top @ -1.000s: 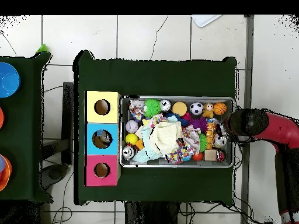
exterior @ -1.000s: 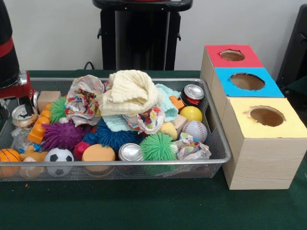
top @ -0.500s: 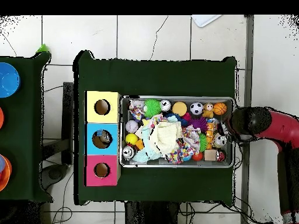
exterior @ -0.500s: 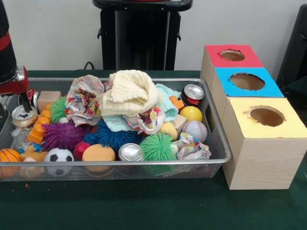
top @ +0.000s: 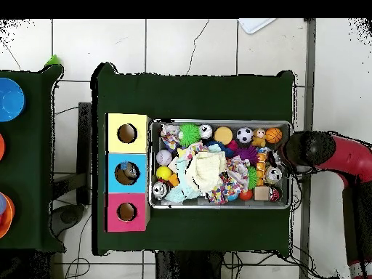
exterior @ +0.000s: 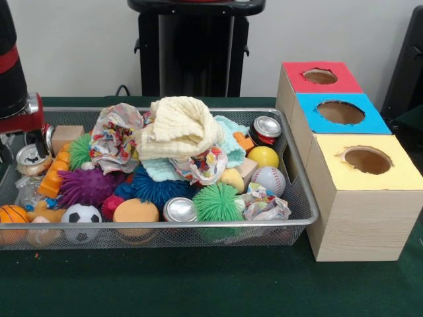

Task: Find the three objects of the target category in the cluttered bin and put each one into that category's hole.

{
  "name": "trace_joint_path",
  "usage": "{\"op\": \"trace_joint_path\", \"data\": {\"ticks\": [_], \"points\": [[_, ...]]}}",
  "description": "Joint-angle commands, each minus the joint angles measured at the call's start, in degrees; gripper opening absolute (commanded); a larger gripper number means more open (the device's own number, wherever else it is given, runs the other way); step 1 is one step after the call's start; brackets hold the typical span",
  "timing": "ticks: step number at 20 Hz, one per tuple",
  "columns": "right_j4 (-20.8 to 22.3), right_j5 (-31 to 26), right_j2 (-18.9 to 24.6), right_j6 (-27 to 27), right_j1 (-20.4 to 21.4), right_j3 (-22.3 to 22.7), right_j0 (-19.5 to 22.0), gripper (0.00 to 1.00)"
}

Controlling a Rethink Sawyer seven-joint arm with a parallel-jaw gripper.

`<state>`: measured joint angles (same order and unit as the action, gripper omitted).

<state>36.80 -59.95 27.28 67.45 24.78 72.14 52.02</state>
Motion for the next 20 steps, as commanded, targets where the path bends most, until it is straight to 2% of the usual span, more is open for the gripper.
{"op": "trace_joint_path", "data": {"ticks": [1,8,20], "points": [[0.8,0.9,3.8,-13.5,-2.8,0.7,-0.1,1.00],[1.9,2.6,4.2,-14.9,-3.5,0.7,0.2,1.00],[3.5,5.9,4.9,-16.1,-6.8,-1.6,0.7,1.00]]}}
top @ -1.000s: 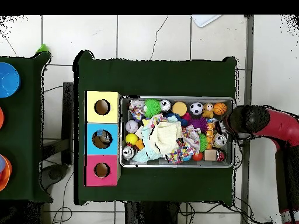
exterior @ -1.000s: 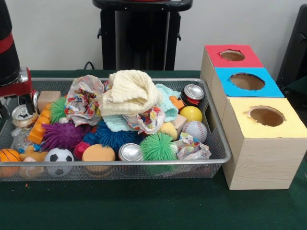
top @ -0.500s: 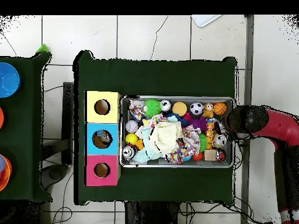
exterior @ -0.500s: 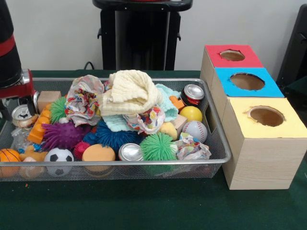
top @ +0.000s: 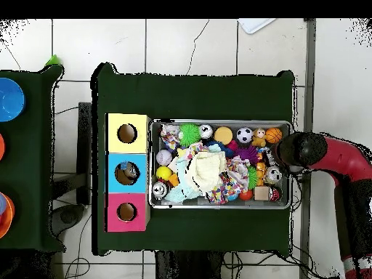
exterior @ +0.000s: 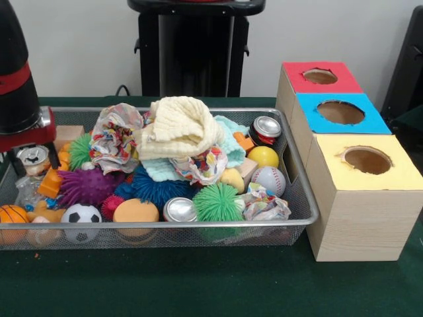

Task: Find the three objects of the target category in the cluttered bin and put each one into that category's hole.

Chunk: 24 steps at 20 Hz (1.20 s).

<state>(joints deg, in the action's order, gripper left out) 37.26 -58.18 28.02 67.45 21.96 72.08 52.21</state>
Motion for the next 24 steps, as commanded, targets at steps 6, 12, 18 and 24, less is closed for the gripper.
{"op": "trace_joint_path", "data": {"ticks": [6,12,18,24], "points": [[3.6,3.7,4.8,-18.0,-5.2,-3.3,0.9,1.00],[4.2,2.5,5.5,-20.0,-5.8,-5.0,1.5,1.00],[4.1,1.4,6.0,-20.4,-6.1,-5.6,1.8,1.00],[1.6,0.9,5.9,-15.7,-7.2,-5.0,2.0,1.00]]}}
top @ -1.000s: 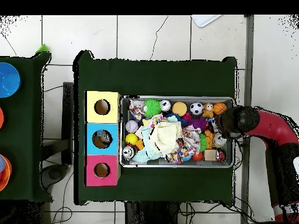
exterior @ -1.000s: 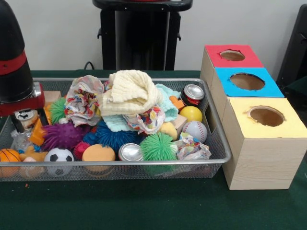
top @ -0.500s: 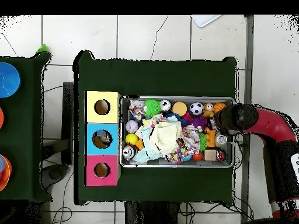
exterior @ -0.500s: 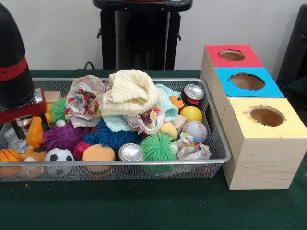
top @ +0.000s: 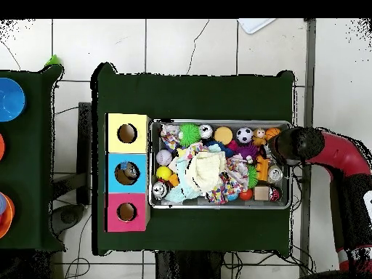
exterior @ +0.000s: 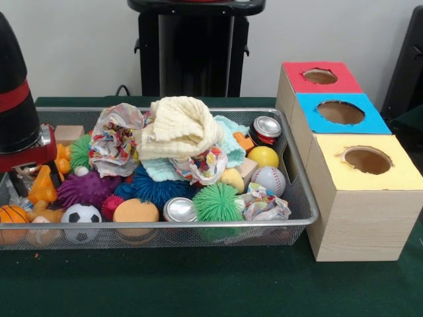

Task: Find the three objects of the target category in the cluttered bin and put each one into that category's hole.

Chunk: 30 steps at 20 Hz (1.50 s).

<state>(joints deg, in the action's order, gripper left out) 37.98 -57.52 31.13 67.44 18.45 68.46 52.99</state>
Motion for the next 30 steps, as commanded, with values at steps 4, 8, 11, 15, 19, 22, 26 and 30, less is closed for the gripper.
{"op": "trace_joint_path", "data": {"ticks": [4,8,11,15,19,22,26,30], "points": [[-1.4,0.2,2.4,-10.8,-4.5,-0.2,1.3,1.00],[-1.9,1.6,2.1,-9.0,-4.4,1.3,1.2,1.00],[-1.9,2.1,2.0,-9.1,-4.2,1.5,1.1,1.00],[-1.9,2.4,1.9,-9.0,-4.3,1.6,1.1,1.00],[-2.2,3.6,2.0,-8.2,-5.4,1.5,1.3,1.00],[-2.8,3.9,2.1,-7.4,-5.5,2.1,1.5,1.00],[-2.8,4.1,1.7,-7.1,-4.9,2.9,1.3,1.00],[-3.0,2.9,1.4,-7.0,-3.2,3.8,1.2,1.00]]}}
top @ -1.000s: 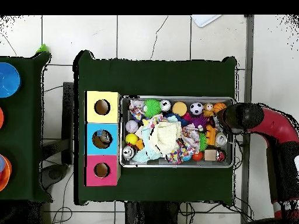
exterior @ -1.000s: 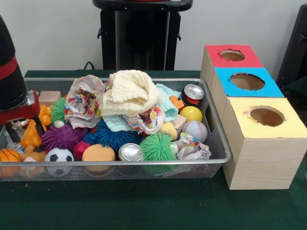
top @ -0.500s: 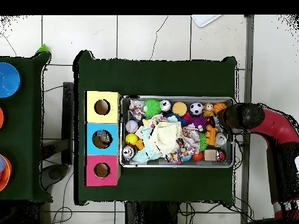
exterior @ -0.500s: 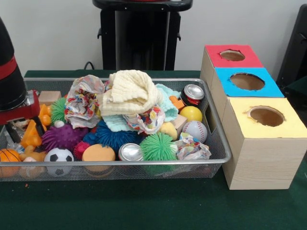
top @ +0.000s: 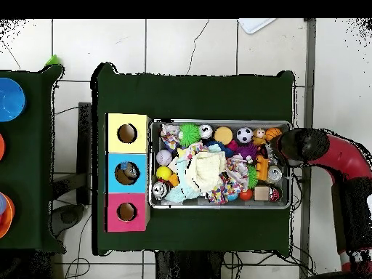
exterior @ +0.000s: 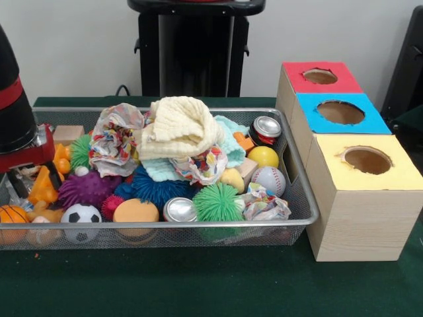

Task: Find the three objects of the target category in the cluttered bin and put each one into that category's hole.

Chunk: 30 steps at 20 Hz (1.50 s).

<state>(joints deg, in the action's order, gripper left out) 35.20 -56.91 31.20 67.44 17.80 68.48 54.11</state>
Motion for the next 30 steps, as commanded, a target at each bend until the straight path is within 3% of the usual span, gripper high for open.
{"op": "trace_joint_path", "data": {"ticks": [1,12,23,30], "points": [[-0.5,1.7,1.4,-7.0,-1.7,4.3,0.1,1.00],[-3.0,-3.8,1.0,-6.6,8.4,11.5,0.4,1.00],[-3.1,-2.4,0.6,-4.9,9.8,13.2,-1.0,1.00],[1.3,0.4,0.7,-10.1,8.2,9.7,-1.5,1.00]]}}
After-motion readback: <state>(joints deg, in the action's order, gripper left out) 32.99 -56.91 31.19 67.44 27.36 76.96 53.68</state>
